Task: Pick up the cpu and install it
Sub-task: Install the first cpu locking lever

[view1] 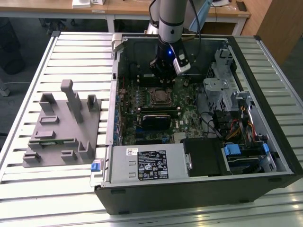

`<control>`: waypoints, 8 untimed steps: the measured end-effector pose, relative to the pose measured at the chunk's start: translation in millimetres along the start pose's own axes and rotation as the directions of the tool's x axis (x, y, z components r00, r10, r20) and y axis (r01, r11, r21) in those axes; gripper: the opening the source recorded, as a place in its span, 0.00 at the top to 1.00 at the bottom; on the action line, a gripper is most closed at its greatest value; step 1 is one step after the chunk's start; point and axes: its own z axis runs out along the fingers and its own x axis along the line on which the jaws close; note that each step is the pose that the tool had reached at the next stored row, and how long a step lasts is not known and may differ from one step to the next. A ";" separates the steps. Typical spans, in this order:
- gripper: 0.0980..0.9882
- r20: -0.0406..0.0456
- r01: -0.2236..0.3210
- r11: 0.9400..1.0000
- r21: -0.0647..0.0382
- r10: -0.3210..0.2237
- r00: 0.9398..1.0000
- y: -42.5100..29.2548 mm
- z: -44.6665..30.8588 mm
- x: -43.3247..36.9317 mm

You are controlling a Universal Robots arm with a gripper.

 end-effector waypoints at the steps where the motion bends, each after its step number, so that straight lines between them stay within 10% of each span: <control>1: 0.99 -0.001 0.000 1.000 -0.003 0.000 1.000 0.0 0.3 -0.1; 8: 0.99 -0.008 0.000 1.000 -0.021 0.000 1.000 0.2 1.2 -0.9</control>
